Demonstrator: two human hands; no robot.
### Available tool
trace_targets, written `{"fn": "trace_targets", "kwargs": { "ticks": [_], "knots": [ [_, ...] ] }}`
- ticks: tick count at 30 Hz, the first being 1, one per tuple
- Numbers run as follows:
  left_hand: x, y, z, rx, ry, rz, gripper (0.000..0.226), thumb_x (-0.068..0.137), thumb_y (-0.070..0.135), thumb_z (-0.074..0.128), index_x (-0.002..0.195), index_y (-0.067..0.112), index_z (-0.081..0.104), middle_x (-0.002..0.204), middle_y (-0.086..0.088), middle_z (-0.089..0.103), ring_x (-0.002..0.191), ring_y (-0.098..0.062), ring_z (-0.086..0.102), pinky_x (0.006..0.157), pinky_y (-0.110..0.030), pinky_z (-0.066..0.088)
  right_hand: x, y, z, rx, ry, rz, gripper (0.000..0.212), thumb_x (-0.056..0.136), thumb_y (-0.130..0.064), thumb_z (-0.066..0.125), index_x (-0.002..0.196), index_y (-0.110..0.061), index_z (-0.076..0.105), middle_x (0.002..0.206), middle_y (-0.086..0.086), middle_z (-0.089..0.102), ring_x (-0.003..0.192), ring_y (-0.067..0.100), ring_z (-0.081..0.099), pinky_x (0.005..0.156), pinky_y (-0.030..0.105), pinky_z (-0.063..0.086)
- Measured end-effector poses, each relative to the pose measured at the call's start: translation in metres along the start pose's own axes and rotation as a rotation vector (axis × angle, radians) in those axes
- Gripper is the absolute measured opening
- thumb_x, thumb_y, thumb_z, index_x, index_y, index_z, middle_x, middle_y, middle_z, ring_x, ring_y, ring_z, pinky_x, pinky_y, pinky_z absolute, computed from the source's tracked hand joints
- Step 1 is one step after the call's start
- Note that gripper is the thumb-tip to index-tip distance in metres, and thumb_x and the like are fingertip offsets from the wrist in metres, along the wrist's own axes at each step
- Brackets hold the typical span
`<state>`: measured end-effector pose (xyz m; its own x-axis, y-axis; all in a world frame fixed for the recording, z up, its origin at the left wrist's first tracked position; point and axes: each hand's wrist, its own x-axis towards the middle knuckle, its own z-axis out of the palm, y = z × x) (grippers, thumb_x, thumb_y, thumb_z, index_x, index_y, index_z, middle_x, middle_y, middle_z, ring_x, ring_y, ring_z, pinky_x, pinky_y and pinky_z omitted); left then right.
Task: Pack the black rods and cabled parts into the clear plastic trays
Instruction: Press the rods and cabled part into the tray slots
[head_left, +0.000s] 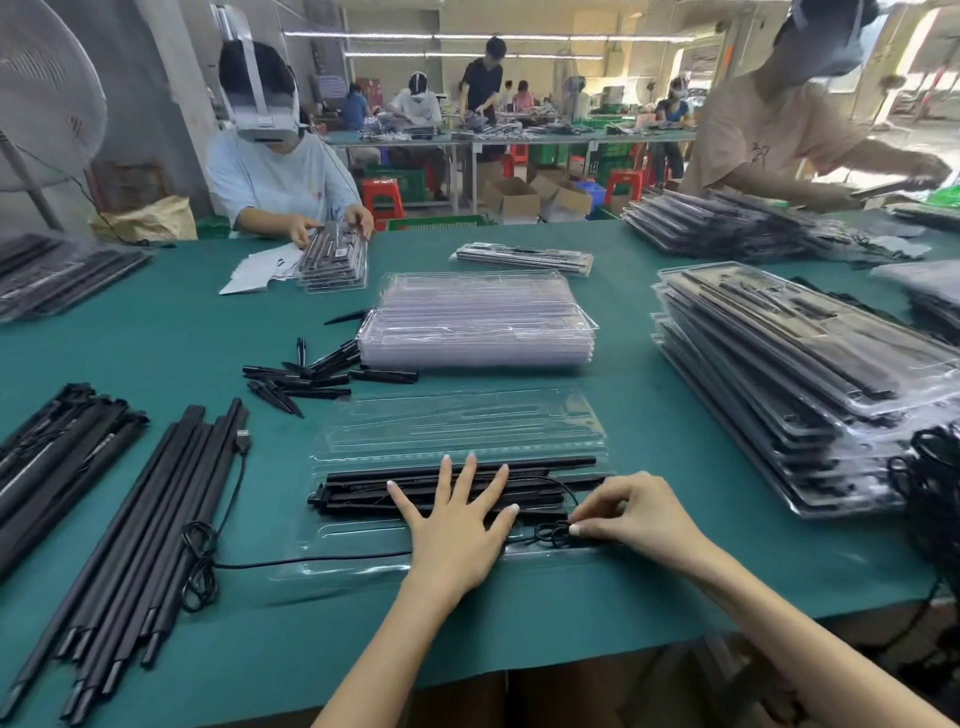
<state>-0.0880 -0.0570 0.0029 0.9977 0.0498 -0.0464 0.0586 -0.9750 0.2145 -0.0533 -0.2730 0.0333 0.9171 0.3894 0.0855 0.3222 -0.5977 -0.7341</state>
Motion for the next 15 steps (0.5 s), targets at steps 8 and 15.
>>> {"fn": "trace_targets", "kwargs": {
  "ticks": [8,15],
  "knots": [
    [0.001,0.043,0.005,0.045,-0.019,0.183,0.049,0.1,0.054,0.014,0.146,0.051,0.0,0.158,0.015,-0.012,0.144,-0.014,-0.022,0.085,-0.066,-0.036,0.023,-0.008,-0.004,-0.345,-0.123,0.192,0.032,0.059,-0.05,0.085,0.061,-0.029,0.061,0.069,-0.009,0.067,0.069,0.003,0.055,0.077,0.028,0.038],
    [0.005,0.041,0.004,0.032,-0.102,0.184,0.052,0.098,0.058,0.017,0.144,0.054,-0.005,0.157,0.015,-0.016,0.144,-0.016,-0.021,0.096,-0.07,-0.024,0.003,0.02,-0.018,-0.123,-0.148,-0.171,0.028,0.08,-0.039,0.071,0.071,-0.013,0.076,0.087,-0.009,0.06,0.08,-0.002,0.054,0.074,0.012,0.039]
  ]
}}
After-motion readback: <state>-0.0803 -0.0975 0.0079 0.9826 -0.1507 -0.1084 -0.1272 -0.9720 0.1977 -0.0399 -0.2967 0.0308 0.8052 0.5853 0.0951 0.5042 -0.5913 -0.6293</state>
